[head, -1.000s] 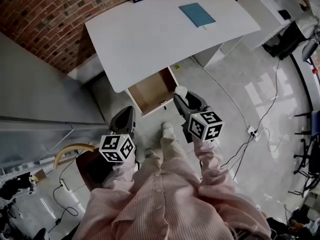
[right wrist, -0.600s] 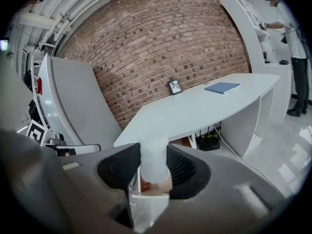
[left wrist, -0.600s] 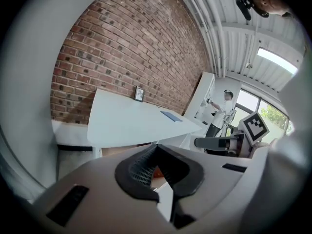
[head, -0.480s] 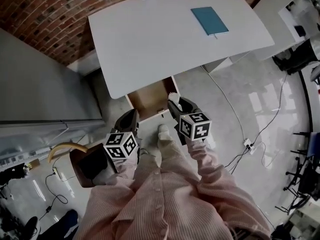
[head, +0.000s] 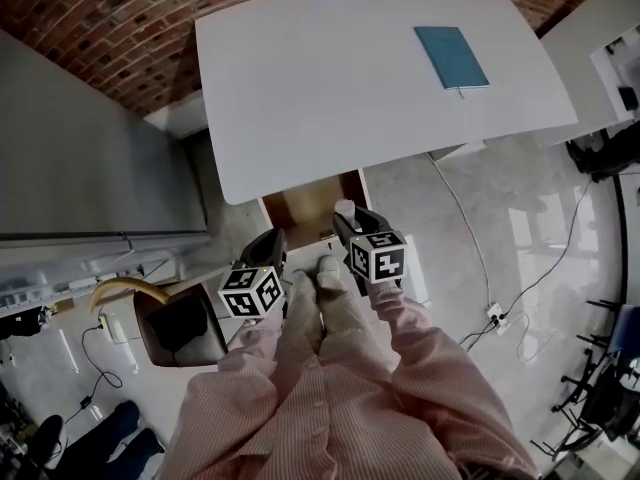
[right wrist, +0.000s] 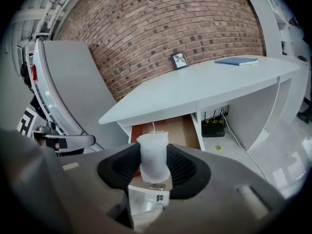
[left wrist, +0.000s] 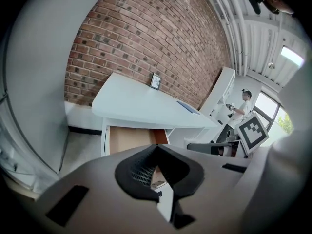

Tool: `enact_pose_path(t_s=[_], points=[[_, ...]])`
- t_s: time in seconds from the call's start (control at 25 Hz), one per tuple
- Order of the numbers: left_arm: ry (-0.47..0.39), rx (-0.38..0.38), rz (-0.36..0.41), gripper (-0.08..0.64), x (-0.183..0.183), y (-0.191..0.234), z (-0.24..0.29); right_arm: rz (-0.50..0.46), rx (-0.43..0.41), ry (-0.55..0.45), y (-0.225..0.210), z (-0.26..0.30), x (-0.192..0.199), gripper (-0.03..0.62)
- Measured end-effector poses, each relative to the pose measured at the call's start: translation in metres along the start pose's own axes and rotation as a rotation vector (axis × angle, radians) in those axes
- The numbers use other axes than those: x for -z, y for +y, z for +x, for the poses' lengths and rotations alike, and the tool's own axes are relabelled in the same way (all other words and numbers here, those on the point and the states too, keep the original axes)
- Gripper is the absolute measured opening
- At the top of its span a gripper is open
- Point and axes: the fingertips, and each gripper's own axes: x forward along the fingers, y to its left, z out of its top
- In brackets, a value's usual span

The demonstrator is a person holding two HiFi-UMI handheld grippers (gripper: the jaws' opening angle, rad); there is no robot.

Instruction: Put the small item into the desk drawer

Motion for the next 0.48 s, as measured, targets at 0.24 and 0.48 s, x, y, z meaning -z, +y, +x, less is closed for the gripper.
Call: enact_pose_path(t_s=[0.24, 0.48], points=[[0.041, 0.006, -0.036, 0.0, 0.021, 0.02, 0.029, -0.141, 0.005, 0.085, -0.007, 0.053, 0.015, 0.169], [0.056, -0.002, -0.08, 0.0, 0.04, 0.038, 0.056, -0.264, -0.013, 0.147, -0.007, 0.092, 0.025, 0.169]])
